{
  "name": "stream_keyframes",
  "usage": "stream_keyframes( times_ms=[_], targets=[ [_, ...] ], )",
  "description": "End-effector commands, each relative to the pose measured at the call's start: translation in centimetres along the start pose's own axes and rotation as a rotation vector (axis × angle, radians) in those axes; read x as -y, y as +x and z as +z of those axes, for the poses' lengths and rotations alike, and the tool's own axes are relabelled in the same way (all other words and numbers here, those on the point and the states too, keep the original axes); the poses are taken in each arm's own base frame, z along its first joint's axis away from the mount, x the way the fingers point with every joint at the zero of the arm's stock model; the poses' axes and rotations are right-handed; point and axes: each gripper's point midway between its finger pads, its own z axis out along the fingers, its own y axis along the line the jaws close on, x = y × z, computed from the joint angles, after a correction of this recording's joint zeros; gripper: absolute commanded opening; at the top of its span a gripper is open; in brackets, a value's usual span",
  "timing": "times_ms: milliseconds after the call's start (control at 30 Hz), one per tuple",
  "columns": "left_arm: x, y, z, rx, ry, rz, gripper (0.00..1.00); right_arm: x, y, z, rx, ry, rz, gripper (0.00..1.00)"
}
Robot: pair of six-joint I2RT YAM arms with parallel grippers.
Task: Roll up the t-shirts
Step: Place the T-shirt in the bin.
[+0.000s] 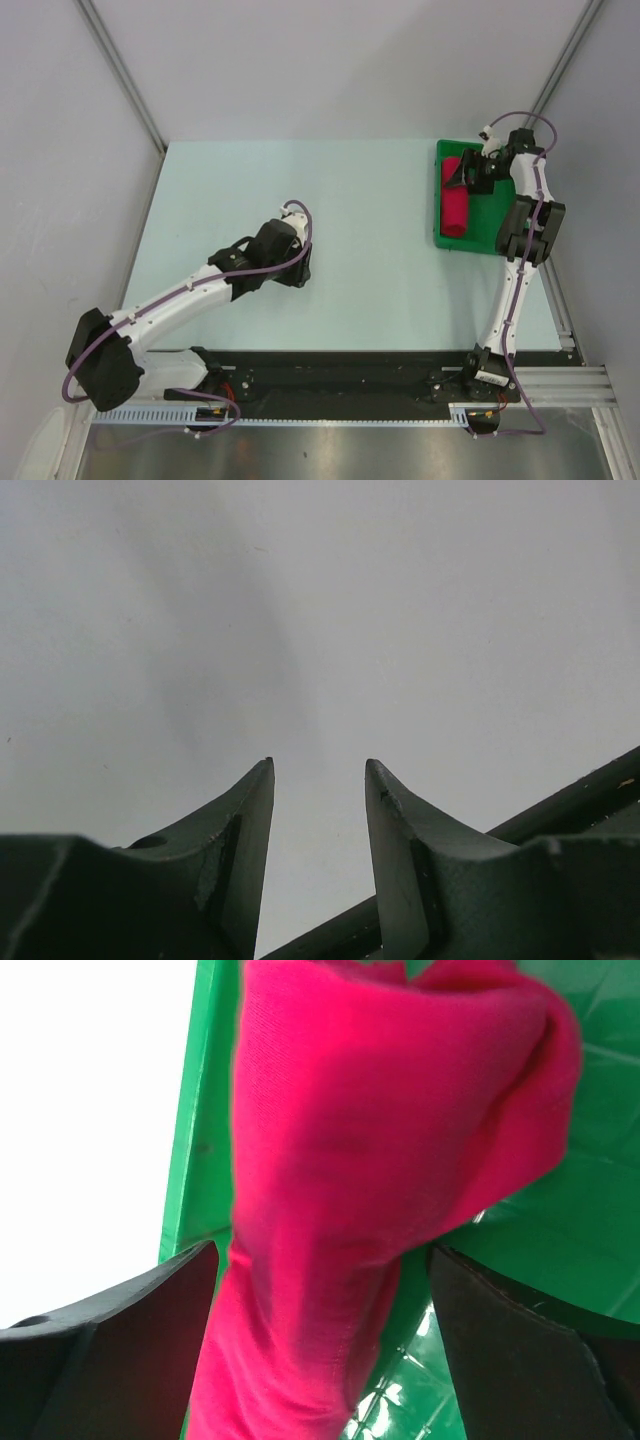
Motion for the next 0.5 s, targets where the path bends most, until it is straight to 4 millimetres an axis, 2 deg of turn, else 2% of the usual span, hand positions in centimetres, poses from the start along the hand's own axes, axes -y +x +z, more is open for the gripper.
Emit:
stream_keyframes(
  times_ms=[0, 233, 267, 333, 467],
  targets=[
    [0.5, -2.4, -0.5, 0.061, 0.014, 0.007, 0.46, -1.1, -2.3, -2.7, 0.061, 0.038, -0.046, 0.91],
    [0.5, -2.9, -0.6, 0.070, 0.011, 0.008, 0.46, -1.3, -2.9, -4.1, 0.071, 0.090, -0.047, 0.93],
    [0.5, -3.1, -0.7, 0.074, 0.009, 0.009, 0.47, -1.3, -2.9, -4.3, 0.070, 0.098, -0.046, 0.99],
    [0.5, -3.3, -0.8, 0.080, 0.006, 0.008, 0.47, -1.5, -3.0, -4.7, 0.069, 0.118, -0.045, 1.00],
    [0.2, -3.9, -1.2, 0.097, -0.012, 0.003, 0.49, -1.2, -3.5, -6.4, 0.081, 0.238, -0.015, 1.00]
  ],
)
